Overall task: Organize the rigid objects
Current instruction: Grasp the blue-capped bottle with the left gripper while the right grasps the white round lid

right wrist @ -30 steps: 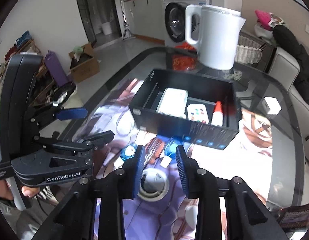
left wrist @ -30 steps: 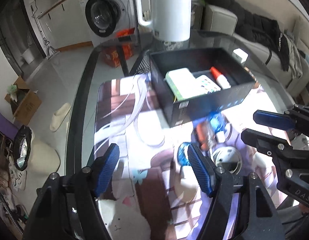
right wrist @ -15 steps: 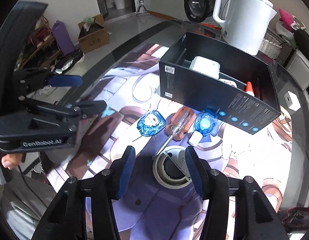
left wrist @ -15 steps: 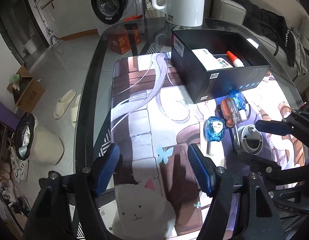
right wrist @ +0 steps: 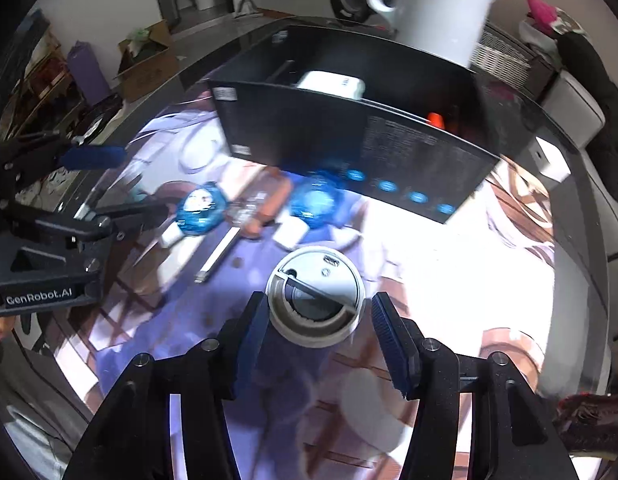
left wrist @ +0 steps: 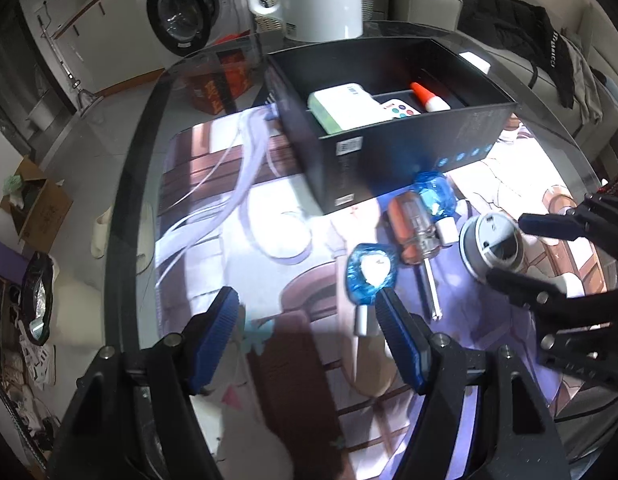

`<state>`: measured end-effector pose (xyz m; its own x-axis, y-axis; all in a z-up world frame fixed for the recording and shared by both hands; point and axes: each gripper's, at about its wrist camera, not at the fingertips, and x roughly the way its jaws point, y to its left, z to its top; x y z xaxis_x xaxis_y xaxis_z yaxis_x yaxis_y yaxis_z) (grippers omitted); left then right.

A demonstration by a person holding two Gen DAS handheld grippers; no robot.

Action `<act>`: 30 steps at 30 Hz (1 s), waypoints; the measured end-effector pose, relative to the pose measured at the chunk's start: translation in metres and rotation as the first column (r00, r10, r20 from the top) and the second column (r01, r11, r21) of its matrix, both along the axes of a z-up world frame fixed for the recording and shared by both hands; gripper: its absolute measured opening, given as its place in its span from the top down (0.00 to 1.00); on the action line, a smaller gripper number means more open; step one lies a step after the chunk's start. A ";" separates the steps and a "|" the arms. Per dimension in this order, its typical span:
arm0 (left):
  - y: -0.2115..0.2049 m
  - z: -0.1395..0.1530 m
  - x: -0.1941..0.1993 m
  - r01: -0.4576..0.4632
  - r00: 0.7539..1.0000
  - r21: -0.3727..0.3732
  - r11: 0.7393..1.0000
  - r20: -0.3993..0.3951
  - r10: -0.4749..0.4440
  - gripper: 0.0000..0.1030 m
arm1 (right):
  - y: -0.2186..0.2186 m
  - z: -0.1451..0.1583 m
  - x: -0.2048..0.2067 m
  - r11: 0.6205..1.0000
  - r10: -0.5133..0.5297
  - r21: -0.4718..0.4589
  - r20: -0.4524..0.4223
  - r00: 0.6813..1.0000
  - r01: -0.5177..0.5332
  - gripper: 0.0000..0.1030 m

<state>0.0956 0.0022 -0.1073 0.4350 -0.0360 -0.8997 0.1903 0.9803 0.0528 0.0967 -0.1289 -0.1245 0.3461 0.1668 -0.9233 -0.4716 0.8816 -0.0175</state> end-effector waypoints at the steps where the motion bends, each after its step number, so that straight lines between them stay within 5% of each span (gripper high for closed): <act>1: -0.004 -0.001 0.002 0.006 1.000 0.003 1.000 -0.004 -0.006 0.31 | -0.007 0.000 0.003 1.000 -0.014 0.004 0.000 1.000 0.014 0.47; 9: -0.022 -0.009 0.009 0.035 0.999 0.026 0.999 -0.014 -0.035 0.31 | -0.051 -0.003 0.016 0.995 -0.089 0.036 -0.006 0.996 0.089 0.47; 30: -0.004 -0.021 0.021 0.007 1.000 0.009 1.000 -0.014 -0.007 0.32 | -0.035 -0.008 0.031 0.995 -0.083 0.047 0.016 0.996 0.083 0.42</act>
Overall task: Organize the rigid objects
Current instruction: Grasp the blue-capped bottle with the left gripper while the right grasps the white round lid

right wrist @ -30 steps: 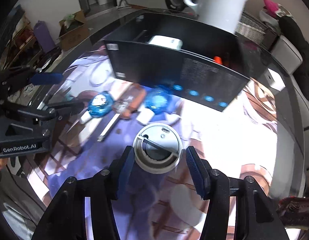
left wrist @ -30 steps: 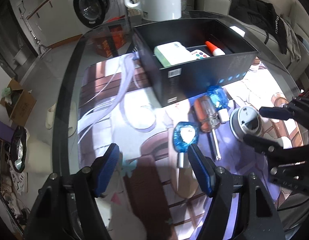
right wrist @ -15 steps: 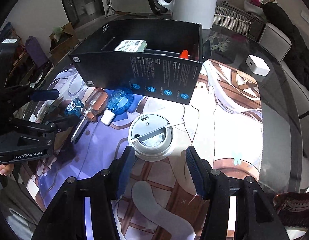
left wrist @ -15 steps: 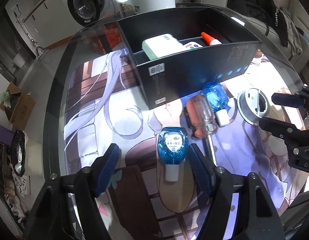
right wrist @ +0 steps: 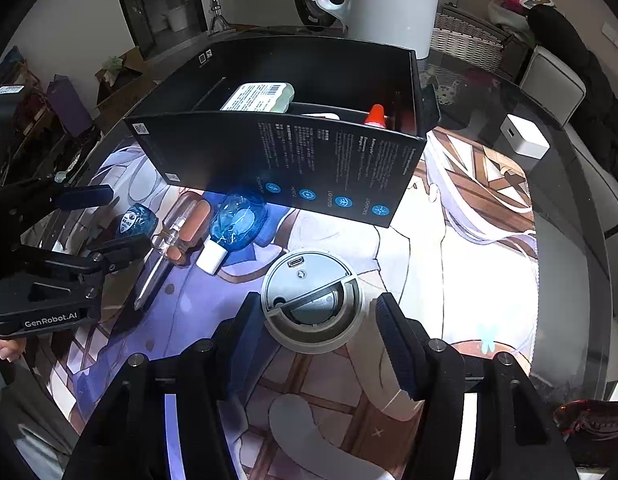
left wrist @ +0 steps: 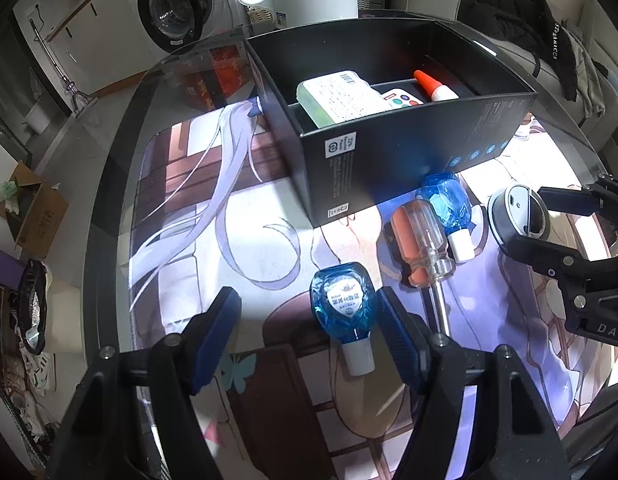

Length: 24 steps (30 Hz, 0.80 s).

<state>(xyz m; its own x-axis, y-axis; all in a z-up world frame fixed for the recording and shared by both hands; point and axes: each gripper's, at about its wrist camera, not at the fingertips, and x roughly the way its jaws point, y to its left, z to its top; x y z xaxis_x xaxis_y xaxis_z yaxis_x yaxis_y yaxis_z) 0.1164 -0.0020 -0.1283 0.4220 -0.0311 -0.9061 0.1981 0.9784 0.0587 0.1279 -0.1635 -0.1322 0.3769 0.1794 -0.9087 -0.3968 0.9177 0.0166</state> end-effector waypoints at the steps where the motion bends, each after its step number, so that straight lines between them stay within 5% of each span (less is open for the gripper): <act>1: -0.001 0.000 0.000 0.000 1.000 -0.001 1.000 0.000 0.000 0.32 | 0.000 -0.001 0.000 1.000 0.001 -0.002 0.000 1.000 -0.001 0.42; 7: -0.006 0.001 0.001 0.012 1.000 -0.006 1.000 0.000 -0.012 0.42 | 0.000 -0.004 0.001 1.000 0.001 -0.003 -0.002 1.000 -0.001 0.42; 15: -0.013 0.004 -0.003 0.048 0.999 -0.045 0.998 -0.010 -0.049 0.69 | -0.001 -0.005 0.000 1.000 0.002 0.018 -0.014 1.000 -0.002 0.48; 24: -0.019 0.005 -0.004 0.052 0.999 -0.018 0.999 0.003 -0.052 0.71 | 0.004 0.005 -0.008 1.000 0.015 0.011 0.008 1.000 -0.015 0.52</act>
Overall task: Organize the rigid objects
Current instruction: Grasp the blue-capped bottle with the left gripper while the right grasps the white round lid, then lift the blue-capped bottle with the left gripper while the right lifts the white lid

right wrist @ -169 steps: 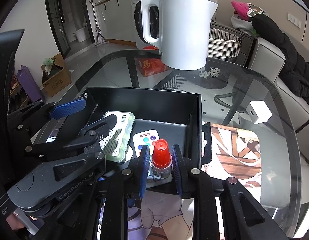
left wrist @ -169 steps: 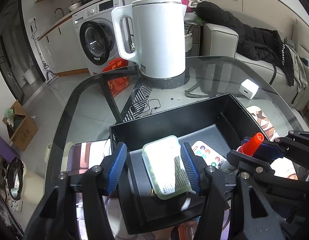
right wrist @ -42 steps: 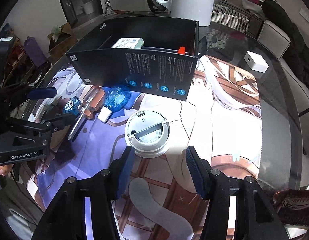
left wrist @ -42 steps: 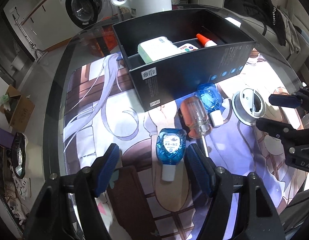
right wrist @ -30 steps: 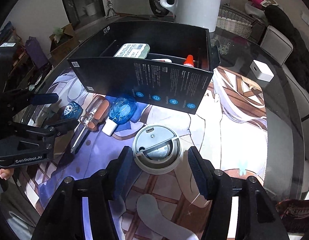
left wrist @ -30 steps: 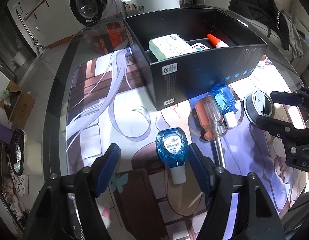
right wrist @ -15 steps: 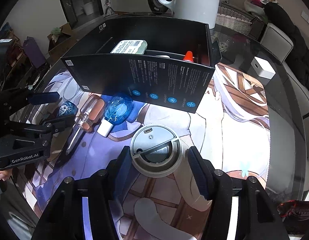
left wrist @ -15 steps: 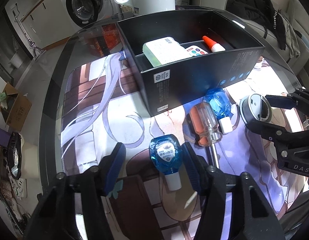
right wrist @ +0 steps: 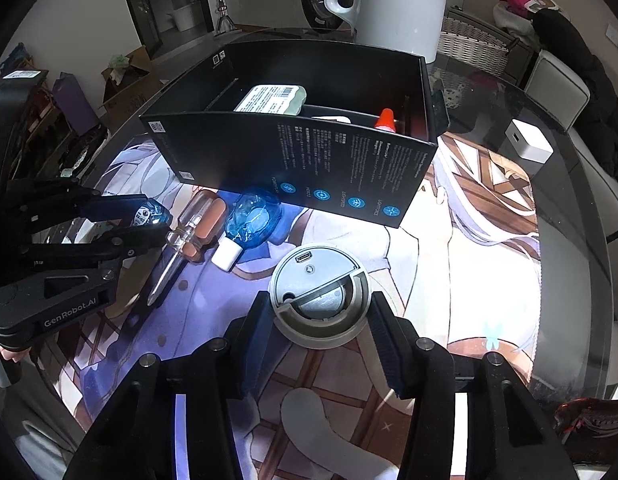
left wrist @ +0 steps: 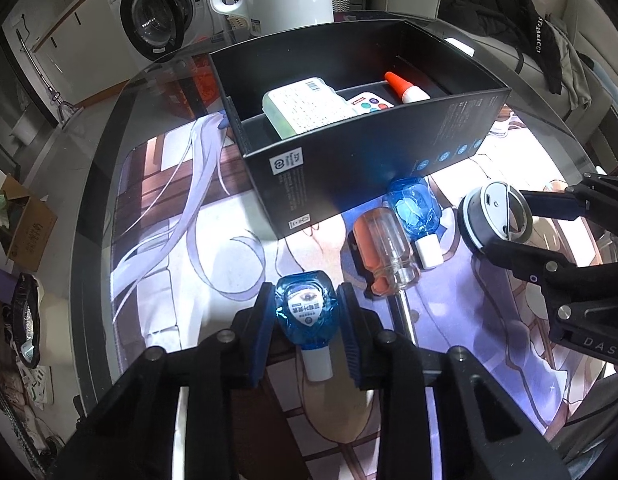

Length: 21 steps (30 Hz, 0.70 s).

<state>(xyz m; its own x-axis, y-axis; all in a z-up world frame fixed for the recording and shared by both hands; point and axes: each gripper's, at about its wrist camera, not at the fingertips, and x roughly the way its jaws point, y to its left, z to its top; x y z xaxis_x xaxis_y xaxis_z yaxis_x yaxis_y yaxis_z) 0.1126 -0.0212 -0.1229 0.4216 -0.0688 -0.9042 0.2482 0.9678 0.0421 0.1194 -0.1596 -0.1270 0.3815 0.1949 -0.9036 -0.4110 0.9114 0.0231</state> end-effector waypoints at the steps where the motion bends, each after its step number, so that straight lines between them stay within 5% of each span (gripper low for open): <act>1: 0.000 0.000 0.000 -0.001 1.000 0.001 1.000 0.002 0.001 0.71 | 0.000 0.001 0.000 1.000 -0.002 0.000 0.004 1.000 0.002 0.52; 13: 0.009 0.021 -0.002 -0.020 0.997 -0.034 0.999 0.075 0.023 0.72 | -0.007 0.017 -0.002 0.999 -0.027 0.028 0.044 0.999 0.026 0.52; 21: 0.016 0.059 -0.012 -0.046 0.965 -0.069 0.997 0.254 0.062 0.72 | -0.015 0.060 -0.013 0.991 -0.088 0.115 0.201 0.976 0.065 0.52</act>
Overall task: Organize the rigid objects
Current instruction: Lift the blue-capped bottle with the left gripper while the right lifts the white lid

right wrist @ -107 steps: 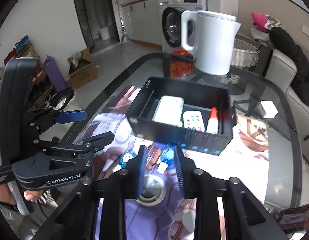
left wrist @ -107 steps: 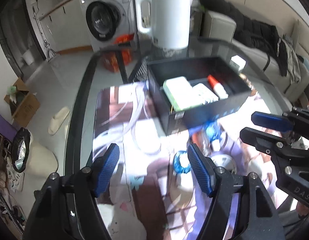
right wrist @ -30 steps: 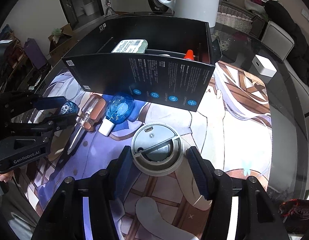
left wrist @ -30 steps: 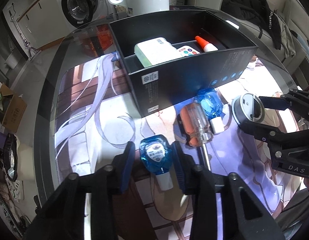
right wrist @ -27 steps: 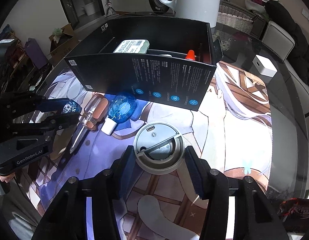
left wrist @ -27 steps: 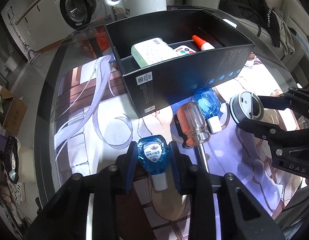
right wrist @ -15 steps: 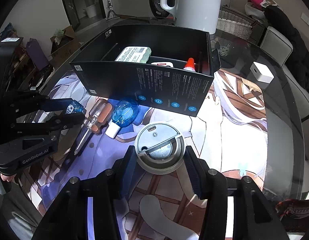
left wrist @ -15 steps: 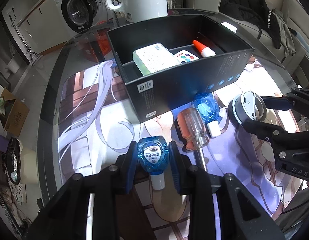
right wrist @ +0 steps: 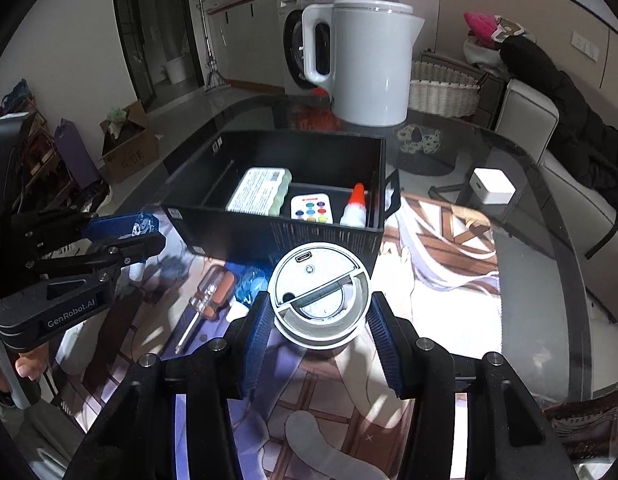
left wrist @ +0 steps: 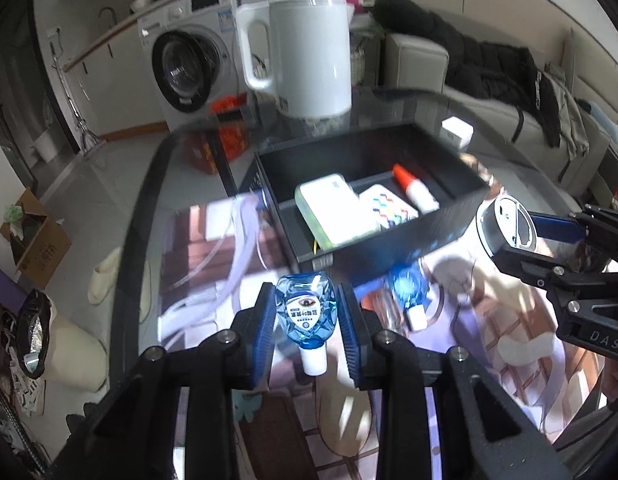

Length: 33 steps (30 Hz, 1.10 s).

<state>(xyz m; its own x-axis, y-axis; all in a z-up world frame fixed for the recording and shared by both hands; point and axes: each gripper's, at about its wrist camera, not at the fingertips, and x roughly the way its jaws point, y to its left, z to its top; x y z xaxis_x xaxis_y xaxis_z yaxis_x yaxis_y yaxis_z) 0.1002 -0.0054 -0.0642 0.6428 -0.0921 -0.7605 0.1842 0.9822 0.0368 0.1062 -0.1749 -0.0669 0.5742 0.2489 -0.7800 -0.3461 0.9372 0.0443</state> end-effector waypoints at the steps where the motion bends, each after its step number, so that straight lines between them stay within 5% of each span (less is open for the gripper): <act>1: 0.001 0.006 -0.002 -0.007 0.999 -0.006 1.000 0.031 0.008 0.72 | -0.002 0.007 -0.003 1.000 -0.005 0.019 0.031 0.999 0.004 0.52; 7: 0.006 0.046 -0.019 -0.055 0.964 -0.045 0.997 0.258 0.065 0.72 | -0.009 0.051 -0.023 0.993 -0.049 0.116 0.237 0.970 0.022 0.52; 11: 0.011 0.073 -0.039 -0.084 0.896 -0.083 0.993 0.429 0.112 0.72 | -0.015 0.077 -0.045 0.984 -0.070 0.177 0.391 0.918 -0.001 0.52; 18: 0.010 0.096 -0.071 -0.080 0.794 -0.090 0.993 0.597 0.119 0.72 | -0.021 0.111 -0.097 0.982 -0.119 0.188 0.660 0.741 -0.009 0.52; 22: 0.007 0.098 -0.076 -0.069 0.775 -0.076 0.995 0.624 0.102 0.72 | -0.022 0.115 -0.102 0.979 -0.120 0.202 0.664 0.738 -0.023 0.52; 33: 0.004 0.099 -0.061 -0.058 0.799 -0.106 0.993 0.591 0.110 0.72 | -0.029 0.111 -0.086 0.974 -0.127 0.224 0.634 0.763 -0.025 0.52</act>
<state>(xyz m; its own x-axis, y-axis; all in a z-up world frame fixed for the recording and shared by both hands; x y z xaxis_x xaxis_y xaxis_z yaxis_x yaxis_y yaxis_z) 0.0389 -0.0010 0.0351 0.9741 -0.0593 -0.2180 0.0683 0.9971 0.0342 0.0200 -0.2040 0.0439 0.9359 0.3152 -0.1571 -0.3156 0.9486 0.0234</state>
